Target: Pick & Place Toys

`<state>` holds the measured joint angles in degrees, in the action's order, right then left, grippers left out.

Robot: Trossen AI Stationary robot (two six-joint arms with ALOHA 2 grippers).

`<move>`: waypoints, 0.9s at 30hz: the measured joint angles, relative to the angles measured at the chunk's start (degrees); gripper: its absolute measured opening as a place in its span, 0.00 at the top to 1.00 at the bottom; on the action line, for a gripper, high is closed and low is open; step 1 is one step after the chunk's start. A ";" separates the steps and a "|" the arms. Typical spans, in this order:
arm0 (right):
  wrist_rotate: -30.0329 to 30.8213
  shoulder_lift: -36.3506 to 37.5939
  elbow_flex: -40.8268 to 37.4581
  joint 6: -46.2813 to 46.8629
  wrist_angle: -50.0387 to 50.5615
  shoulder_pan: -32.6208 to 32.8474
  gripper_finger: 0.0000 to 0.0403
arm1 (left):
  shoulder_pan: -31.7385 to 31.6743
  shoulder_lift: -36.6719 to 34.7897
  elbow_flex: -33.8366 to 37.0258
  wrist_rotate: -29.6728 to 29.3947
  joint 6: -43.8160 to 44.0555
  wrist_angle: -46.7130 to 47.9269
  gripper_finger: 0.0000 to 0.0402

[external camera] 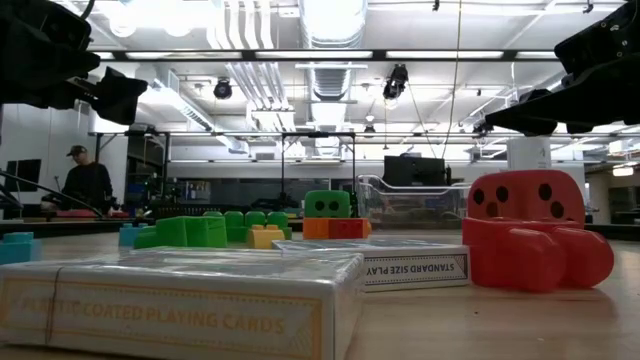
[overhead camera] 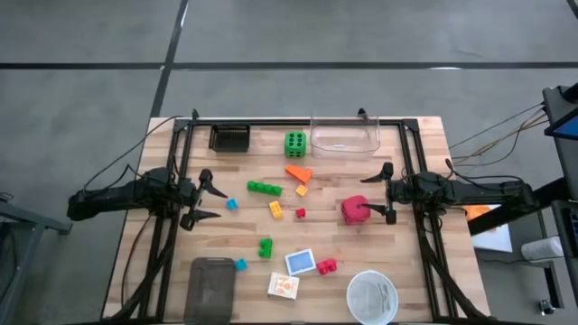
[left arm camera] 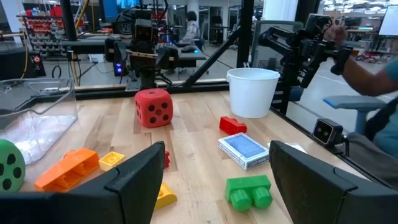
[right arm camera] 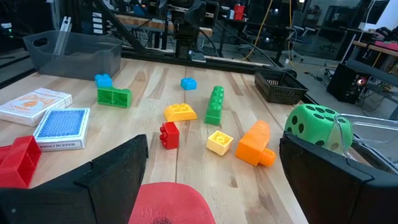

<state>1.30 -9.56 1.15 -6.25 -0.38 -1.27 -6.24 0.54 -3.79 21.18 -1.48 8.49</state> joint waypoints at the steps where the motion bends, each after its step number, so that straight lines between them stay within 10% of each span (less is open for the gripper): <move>1: -0.01 -0.02 0.01 0.01 -0.01 0.00 0.12 | 0.00 -0.02 0.00 -0.01 0.00 0.00 0.28; 27: -0.01 -0.02 0.01 0.01 -0.53 -0.01 0.12 | 0.00 0.07 0.50 -6.83 -0.09 -5.62 0.28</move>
<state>1.29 -9.58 1.15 -6.24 -0.92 -1.27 -6.24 0.60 -3.29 14.35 -1.56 2.87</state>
